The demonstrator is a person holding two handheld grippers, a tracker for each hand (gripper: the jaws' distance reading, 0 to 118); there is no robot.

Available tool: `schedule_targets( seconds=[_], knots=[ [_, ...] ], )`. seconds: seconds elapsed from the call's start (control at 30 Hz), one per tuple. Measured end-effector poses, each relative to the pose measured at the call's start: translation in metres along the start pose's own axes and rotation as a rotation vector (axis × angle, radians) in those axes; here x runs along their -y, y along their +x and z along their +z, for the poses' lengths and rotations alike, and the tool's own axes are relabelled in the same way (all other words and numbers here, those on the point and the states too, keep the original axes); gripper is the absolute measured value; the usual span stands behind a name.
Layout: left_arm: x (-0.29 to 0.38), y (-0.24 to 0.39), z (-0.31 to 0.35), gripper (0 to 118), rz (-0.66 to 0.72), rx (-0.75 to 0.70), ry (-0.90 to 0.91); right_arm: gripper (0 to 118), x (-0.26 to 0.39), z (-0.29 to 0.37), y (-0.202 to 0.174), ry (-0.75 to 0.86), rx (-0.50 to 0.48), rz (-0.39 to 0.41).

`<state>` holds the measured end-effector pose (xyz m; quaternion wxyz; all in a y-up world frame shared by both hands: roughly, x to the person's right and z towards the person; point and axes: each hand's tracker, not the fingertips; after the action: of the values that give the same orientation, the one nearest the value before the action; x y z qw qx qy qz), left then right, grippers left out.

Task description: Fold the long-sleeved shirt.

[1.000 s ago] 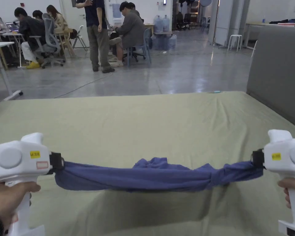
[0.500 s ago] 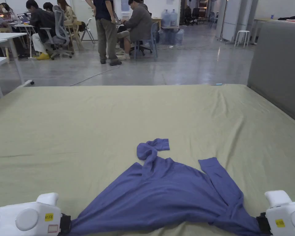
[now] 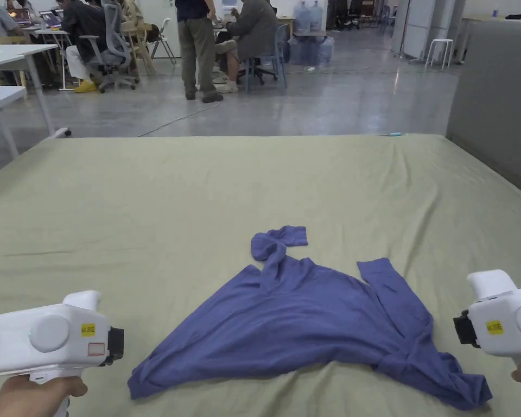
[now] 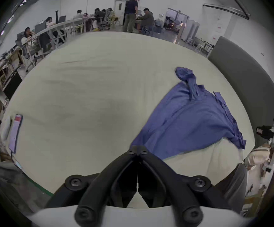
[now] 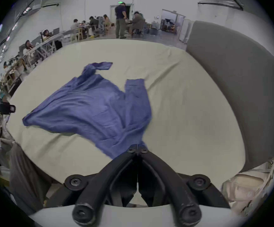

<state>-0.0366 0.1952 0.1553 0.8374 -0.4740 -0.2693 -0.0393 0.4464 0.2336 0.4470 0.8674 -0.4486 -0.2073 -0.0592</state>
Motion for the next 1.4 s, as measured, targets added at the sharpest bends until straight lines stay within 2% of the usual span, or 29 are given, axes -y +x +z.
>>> schedule_targets(
  seconds=[0.03, 0.07, 0.13, 0.2, 0.23, 0.3, 0.43, 0.47, 0.5, 0.53, 0.57, 0.67, 0.8, 0.83, 0.87, 0.9, 0.93, 0.97, 1.1, 1.17, 1.33, 1.37, 1.4],
  knots=[
    [0.002, 0.002, -0.004, 0, 0.012, 0.023, -0.008, 0, -0.002, -0.001, -0.004, 0.006, -0.011, -0.006],
    [0.004, 0.004, -0.009, 15, 0.018, 0.040, -0.026, 0, 0.009, 0.002, -0.007, 0.009, -0.018, -0.001],
    [0.007, 0.007, -0.020, 78, 0.029, 0.045, -0.040, 0, 0.008, -0.001, -0.017, 0.000, -0.019, 0.025],
    [0.009, 0.010, -0.040, 92, 0.021, 0.028, -0.076, 0, 0.002, -0.008, -0.024, -0.003, -0.016, 0.048],
    [0.011, 0.010, -0.046, 95, 0.026, 0.013, -0.079, 0, 0.000, -0.009, -0.026, -0.006, -0.017, 0.052],
    [0.010, 0.010, -0.061, 92, 0.057, -0.039, -0.110, 0, -0.001, -0.013, -0.030, -0.009, -0.027, 0.052],
    [0.011, 0.012, -0.082, 91, 0.092, -0.011, -0.189, 0, -0.011, -0.019, -0.034, -0.020, -0.041, 0.050],
    [0.012, 0.014, -0.085, 80, 0.085, -0.008, -0.188, 0, -0.012, -0.023, -0.036, -0.025, -0.045, 0.053],
    [0.012, 0.015, -0.087, 57, 0.052, -0.029, -0.172, 0, -0.014, -0.025, -0.037, -0.028, -0.048, 0.054],
    [0.012, 0.018, -0.088, 20, 0.040, -0.029, -0.174, 0, -0.017, -0.028, -0.038, -0.032, -0.051, 0.055],
    [0.011, 0.020, -0.087, 4, 0.034, -0.027, -0.168, 0, -0.020, -0.031, -0.039, -0.036, -0.054, 0.058],
    [0.002, 0.031, -0.075, 4, -0.028, 0.000, -0.119, 0, -0.041, -0.042, -0.044, -0.038, -0.063, 0.074],
    [-0.020, 0.036, -0.062, 4, -0.044, 0.022, -0.090, 2, -0.108, -0.076, -0.052, -0.012, -0.091, 0.110],
    [-0.026, 0.037, -0.061, 4, -0.044, 0.031, -0.085, 19, -0.125, -0.087, -0.054, -0.008, -0.101, 0.122],
    [-0.031, 0.038, -0.060, 4, -0.045, 0.041, -0.077, 61, -0.146, -0.104, -0.055, -0.006, -0.137, 0.144],
    [-0.037, 0.037, -0.060, 4, -0.045, 0.047, -0.070, 86, -0.165, -0.123, -0.059, -0.026, -0.157, 0.160],
    [-0.041, 0.037, -0.061, 4, -0.044, 0.051, -0.067, 93, -0.179, -0.141, -0.063, -0.058, -0.172, 0.177],
    [-0.046, 0.038, -0.061, 4, -0.044, 0.058, -0.066, 90, -0.193, -0.161, -0.068, -0.090, -0.179, 0.208],
    [-0.054, 0.035, -0.066, 4, -0.029, 0.079, -0.068, 90, -0.229, -0.235, -0.089, -0.179, -0.125, 0.350],
    [-0.056, 0.031, -0.070, 4, -0.015, 0.081, -0.070, 90, -0.233, -0.268, -0.098, -0.234, -0.122, 0.395],
    [-0.059, 0.025, -0.086, 4, -0.005, 0.064, -0.087, 90, -0.226, -0.320, -0.111, -0.384, -0.131, 0.455],
    [-0.059, 0.025, -0.088, 4, -0.004, 0.061, -0.091, 87, -0.228, -0.321, -0.111, -0.381, -0.155, 0.399],
    [-0.060, 0.025, -0.090, 4, -0.003, 0.053, -0.092, 85, -0.229, -0.319, -0.109, -0.393, -0.147, 0.396]
  ],
)
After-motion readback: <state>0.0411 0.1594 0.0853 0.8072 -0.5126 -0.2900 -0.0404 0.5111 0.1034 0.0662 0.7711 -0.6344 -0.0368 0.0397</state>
